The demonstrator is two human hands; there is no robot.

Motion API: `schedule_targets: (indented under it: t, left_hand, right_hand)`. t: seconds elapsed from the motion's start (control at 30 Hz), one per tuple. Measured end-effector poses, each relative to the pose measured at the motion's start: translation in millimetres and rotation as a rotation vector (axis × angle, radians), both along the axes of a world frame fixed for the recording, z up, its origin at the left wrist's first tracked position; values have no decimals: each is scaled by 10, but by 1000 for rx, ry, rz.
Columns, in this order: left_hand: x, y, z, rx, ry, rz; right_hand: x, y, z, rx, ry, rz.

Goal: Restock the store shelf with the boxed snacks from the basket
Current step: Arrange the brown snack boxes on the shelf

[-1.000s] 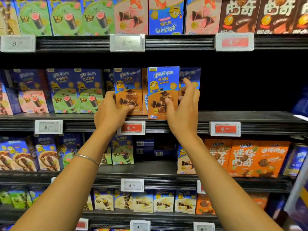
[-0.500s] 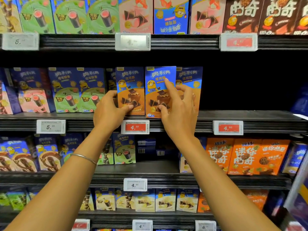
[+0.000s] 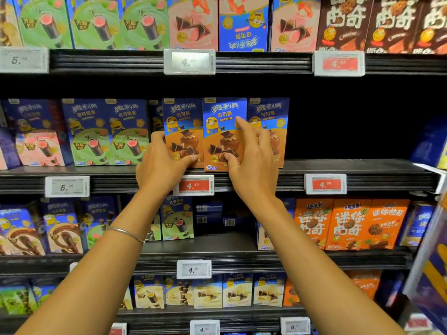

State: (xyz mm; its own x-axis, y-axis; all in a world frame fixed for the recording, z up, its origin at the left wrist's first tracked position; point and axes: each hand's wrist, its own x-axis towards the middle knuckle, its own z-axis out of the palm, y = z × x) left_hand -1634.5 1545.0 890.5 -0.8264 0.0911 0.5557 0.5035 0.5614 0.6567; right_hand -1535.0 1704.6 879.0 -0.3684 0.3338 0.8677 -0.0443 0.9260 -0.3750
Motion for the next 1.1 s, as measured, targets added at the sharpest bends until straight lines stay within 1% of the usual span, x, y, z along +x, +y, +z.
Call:
schedule_targets:
  t: [0.17,0.3,0.33,0.4,0.47,0.5,0.57,0.63,0.73,0.97,1.1]
  left_hand:
    - [5,6,0,33,-27,-47]
    - [140,134,4,89,14,-79]
    - [165,174,7,75,29,-65]
    - [179,240,13,50,49,-19]
    - [165,281,9,56,42,6]
    - [157,294,4,65,29,5]
    - [134,305,-7,76,2,0]
    - [101,315,-8,77,-15,-6]
    - [59,329,7,81,-35,-11]
    - [48,395,30,104,-58,19]
    - [47,428,51,105,-83,24]
  right_hand:
    - [-37,-8,-28,17,13,-135]
    - [-48,-14,-37,38,38,-155]
    - [-32,4,-37,49,58,-148]
    - [23,69,-37,31,159,-133]
    - [83,173,-34,-53,269,-146]
    - [101,235,-28,-107,272,-155]
    - [103,355,-7,-211,176,-128]
    - [66,461,25,-317,63,-57]
    - [33,598,69,-330,-20,-71]
    - [55,840,120,-372,-57,29]
    - [73,794,157,-426,-57,128]
